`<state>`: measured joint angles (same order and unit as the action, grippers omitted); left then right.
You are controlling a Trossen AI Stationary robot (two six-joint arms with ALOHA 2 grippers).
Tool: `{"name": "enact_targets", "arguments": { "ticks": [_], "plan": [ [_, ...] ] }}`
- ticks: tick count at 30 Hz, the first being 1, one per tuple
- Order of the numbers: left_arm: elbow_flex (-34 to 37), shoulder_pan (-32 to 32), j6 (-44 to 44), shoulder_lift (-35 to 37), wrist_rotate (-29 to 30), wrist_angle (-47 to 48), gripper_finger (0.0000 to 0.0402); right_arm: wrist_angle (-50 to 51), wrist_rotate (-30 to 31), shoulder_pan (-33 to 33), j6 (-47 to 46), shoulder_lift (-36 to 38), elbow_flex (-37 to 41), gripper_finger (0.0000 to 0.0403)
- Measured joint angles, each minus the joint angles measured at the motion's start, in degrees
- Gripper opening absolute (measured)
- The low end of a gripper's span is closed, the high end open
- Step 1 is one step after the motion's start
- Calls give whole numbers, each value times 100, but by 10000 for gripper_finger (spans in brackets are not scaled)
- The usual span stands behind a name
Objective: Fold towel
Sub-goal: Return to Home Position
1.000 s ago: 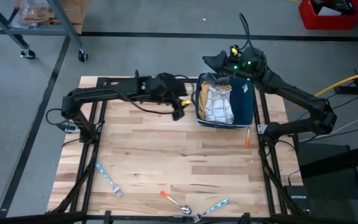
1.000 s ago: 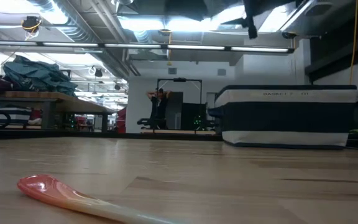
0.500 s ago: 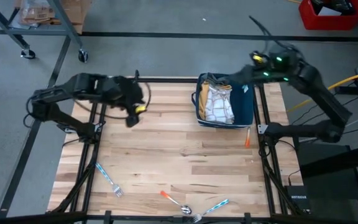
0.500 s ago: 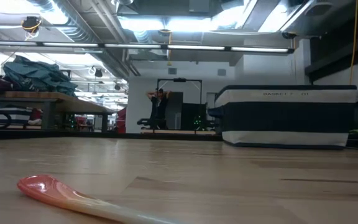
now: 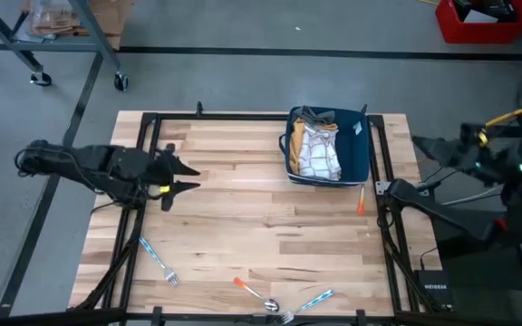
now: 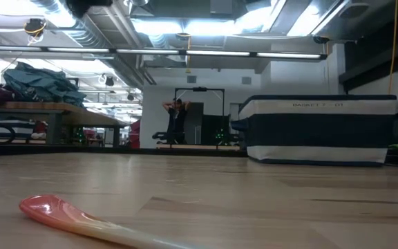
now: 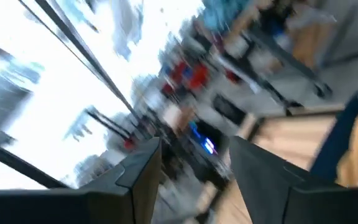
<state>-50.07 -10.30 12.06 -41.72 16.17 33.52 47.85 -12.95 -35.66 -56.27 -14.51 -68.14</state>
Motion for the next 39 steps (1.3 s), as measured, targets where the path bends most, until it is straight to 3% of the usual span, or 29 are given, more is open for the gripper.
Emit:
{"name": "enact_targets", "arguments": {
  "ticks": [4, 5, 9, 13, 16, 20, 23, 32, 39],
  "plan": [
    [1464, 41, -469, 497, 29, -1975, 153, -862, 72, 0, -519, 1386, 1271, 195],
    [1823, 68, -538, 559, 29, -2510, 153, -976, 36, -9, -650, 1421, 1583, 195],
    [3156, 201, -546, 625, 66, -4594, 153, -1225, -178, 0, -1087, 1142, 2357, 195],
    [4156, 344, -268, 600, 188, -6147, 153, -2705, -631, 0, -1254, 535, 3510, 195],
    [4683, 395, -40, 593, 211, -6923, 153, -4684, -1154, 0, -1550, -6, 4337, 195],
    [4937, 416, 214, 616, 205, -7007, 153, -6500, -1449, 7, -1991, -639, 5189, 195],
    [4949, 404, 123, 615, 210, -6895, 153, -6991, -1457, 7, -2022, -1036, 5564, 195],
    [4949, 408, -1039, 613, 212, -6801, 153, -7039, -836, 9, -1773, -1881, 6187, 195],
    [4951, 408, -931, 611, 251, -6510, 153, -7076, -847, 99, -1790, -2259, 6415, 195]
  ]
}}
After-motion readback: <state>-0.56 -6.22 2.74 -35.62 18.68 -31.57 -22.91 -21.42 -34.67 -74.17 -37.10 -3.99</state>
